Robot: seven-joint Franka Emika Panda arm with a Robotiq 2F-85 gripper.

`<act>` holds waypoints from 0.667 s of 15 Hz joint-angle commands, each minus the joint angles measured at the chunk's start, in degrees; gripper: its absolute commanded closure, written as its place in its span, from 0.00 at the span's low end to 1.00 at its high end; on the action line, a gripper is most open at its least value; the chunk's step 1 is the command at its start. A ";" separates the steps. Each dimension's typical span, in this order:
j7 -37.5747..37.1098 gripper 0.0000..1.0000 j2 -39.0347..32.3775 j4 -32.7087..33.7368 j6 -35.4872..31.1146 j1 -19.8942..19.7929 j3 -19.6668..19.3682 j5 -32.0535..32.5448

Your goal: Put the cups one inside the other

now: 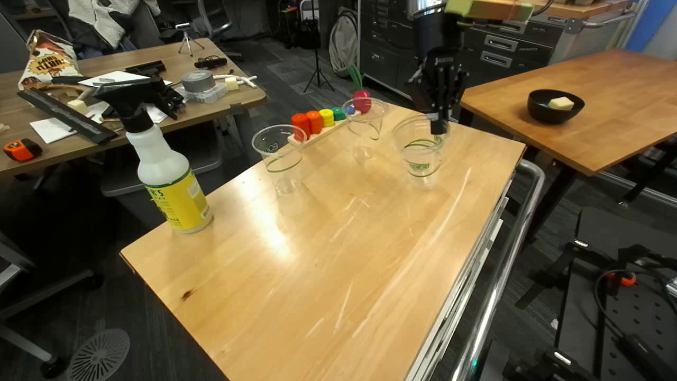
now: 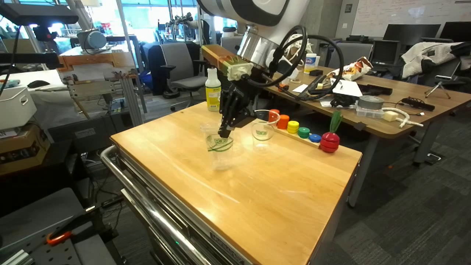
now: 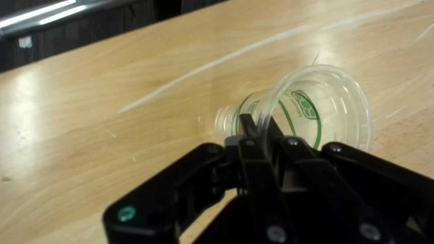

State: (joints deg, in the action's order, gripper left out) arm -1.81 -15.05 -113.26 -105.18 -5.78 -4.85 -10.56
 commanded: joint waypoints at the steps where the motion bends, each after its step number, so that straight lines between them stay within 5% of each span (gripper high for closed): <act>1: -1.86 0.98 3.82 3.80 12.01 -1.30 -0.98 -0.66; 5: -1.26 0.98 4.41 11.49 22.35 -2.38 -1.51 -4.68; 10: -3.90 0.98 0.40 20.18 19.59 -2.67 -1.70 -12.07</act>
State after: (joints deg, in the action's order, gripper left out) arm -3.39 -10.89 -99.41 -85.34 -8.06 -6.49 -19.19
